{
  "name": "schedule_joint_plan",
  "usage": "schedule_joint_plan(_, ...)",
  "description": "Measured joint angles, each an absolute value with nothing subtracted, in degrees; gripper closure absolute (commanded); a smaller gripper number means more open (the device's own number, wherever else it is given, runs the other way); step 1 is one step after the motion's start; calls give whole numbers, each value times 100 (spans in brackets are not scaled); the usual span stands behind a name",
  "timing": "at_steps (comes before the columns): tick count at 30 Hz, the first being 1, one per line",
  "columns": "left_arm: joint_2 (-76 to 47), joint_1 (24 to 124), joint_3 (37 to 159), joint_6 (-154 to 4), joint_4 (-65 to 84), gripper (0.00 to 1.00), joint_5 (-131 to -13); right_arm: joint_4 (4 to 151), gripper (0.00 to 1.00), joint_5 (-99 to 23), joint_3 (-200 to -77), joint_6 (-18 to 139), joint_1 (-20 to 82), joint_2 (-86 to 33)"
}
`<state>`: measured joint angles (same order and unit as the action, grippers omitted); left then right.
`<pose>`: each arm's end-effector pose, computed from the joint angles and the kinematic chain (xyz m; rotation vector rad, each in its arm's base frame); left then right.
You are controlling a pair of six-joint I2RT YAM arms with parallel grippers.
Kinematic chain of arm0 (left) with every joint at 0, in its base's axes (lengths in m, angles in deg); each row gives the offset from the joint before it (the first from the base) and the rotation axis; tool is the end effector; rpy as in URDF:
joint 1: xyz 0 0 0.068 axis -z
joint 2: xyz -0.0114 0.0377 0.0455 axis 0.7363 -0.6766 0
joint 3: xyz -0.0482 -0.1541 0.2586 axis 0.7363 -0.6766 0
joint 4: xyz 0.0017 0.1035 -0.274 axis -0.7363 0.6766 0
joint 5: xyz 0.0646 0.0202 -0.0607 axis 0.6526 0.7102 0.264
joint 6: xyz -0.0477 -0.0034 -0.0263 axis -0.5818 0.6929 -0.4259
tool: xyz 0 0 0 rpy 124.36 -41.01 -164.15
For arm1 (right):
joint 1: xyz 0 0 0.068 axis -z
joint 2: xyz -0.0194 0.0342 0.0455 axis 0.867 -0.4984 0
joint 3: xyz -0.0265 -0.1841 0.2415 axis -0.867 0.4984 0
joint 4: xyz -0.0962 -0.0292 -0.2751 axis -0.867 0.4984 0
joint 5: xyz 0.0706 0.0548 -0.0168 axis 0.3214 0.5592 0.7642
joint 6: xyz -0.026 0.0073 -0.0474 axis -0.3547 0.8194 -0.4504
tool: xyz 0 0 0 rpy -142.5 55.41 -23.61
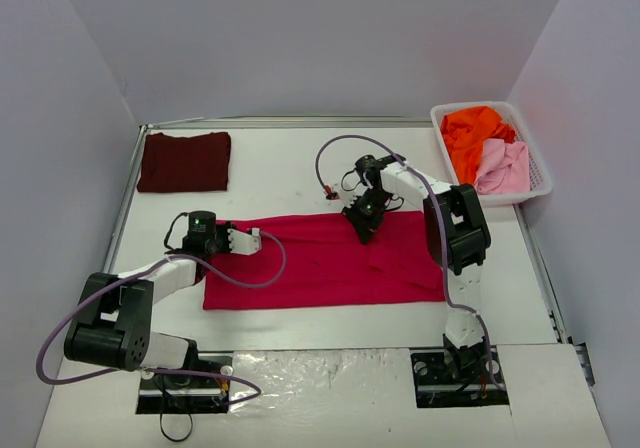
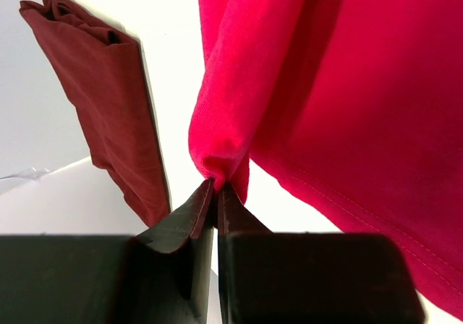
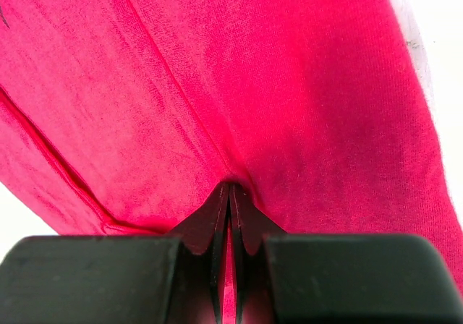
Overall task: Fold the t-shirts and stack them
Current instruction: Fold the other side of the tshirt into a rectangle
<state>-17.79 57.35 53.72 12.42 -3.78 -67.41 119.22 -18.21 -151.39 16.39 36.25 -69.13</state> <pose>0.2694 -0.0495 0.1645 1.5518 1.6157 0.5756 0.4235 0.2058 0.1476 -1.4927 2.3638 0.6415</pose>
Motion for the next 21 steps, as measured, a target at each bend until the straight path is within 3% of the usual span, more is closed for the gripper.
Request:
schedule_joint_plan(11,-1696,5735,5341,1441,-89,96,-6835,11968,100,-1757,-15176,1639,3649,-6946)
schedule_joint_plan(21,-1586,5735,5024,1935,156,76,-6820,12007,100,-1729,-15198,1637,3651,-6966)
